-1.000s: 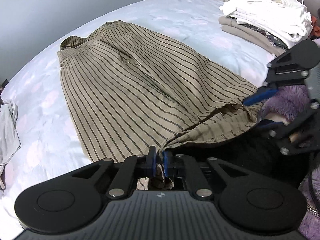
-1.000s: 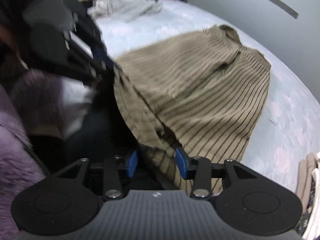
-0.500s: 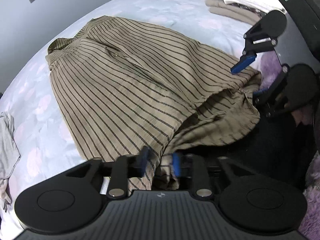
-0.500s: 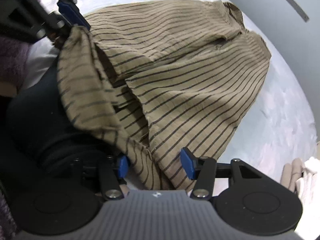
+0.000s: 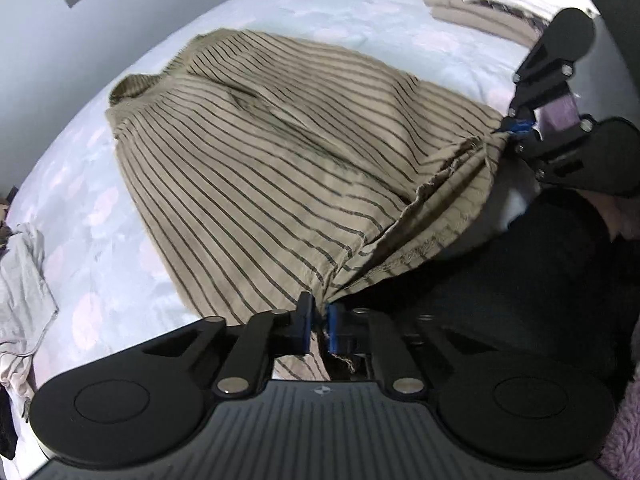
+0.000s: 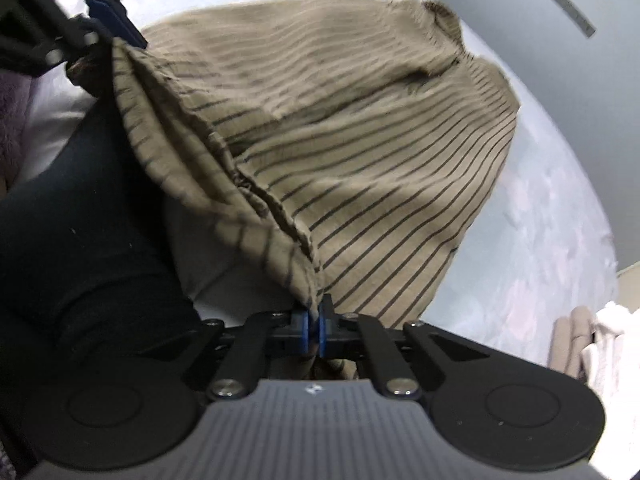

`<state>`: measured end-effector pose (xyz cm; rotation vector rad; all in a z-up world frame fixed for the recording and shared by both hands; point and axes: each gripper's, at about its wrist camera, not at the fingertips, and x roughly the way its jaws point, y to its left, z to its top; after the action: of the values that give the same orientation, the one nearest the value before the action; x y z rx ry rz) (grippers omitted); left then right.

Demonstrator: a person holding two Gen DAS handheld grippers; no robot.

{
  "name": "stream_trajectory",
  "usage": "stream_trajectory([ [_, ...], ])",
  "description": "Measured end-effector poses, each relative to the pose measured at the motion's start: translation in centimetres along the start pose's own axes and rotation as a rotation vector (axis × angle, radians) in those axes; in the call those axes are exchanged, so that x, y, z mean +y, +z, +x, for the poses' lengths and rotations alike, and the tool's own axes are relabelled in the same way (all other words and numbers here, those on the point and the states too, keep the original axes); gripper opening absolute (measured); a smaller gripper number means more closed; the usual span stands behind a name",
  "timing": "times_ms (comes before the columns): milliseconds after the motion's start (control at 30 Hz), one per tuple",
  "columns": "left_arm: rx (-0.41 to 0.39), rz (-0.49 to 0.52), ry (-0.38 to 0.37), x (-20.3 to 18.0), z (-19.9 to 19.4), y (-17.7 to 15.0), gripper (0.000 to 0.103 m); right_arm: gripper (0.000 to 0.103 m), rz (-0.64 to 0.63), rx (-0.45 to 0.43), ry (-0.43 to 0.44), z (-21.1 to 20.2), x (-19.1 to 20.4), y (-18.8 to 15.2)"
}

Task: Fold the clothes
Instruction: 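Lift the hem with both grippers and fold it up toward the collar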

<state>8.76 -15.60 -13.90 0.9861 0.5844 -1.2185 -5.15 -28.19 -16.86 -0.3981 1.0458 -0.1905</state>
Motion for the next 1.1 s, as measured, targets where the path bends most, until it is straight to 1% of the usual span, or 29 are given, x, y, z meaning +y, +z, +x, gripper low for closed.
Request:
stream_trajectory([
  [133,-0.072,0.035,0.036,0.1,-1.9,0.6,0.003,0.004,-0.02,-0.062,-0.06,-1.9,-0.5,0.4],
  [233,-0.104,0.125,0.072,-0.1,-3.5,1.2,0.003,0.004,-0.102,-0.098,-0.12,-3.9,-0.9,1.1],
  [433,-0.154,0.294,0.104,-0.7,-7.2,2.0,0.002,0.003,-0.326,-0.159,-0.228,-8.8,-1.3,1.9],
  [567,-0.172,0.367,0.117,-1.3,-9.4,1.8,0.002,0.003,-0.403,-0.167,-0.248,-11.5,-1.4,1.9],
  [733,-0.167,0.454,0.109,-2.6,-11.9,0.9,0.002,0.003,-0.45,-0.156,-0.229,-14.5,-0.7,1.2],
  [867,-0.137,0.524,0.061,-4.2,-13.8,-0.5,0.002,0.003,-0.47,-0.134,-0.194,-17.1,0.8,0.0],
  [1033,-0.09,0.593,-0.026,-6.5,-15.3,-2.3,0.002,0.003,-0.485,-0.099,-0.115,-20.7,2.7,-1.4],
  [1100,-0.083,0.605,-0.032,-6.8,-15.4,-2.6,0.002,0.003,-0.496,-0.091,-0.104,-21.4,3.2,-1.7],
])
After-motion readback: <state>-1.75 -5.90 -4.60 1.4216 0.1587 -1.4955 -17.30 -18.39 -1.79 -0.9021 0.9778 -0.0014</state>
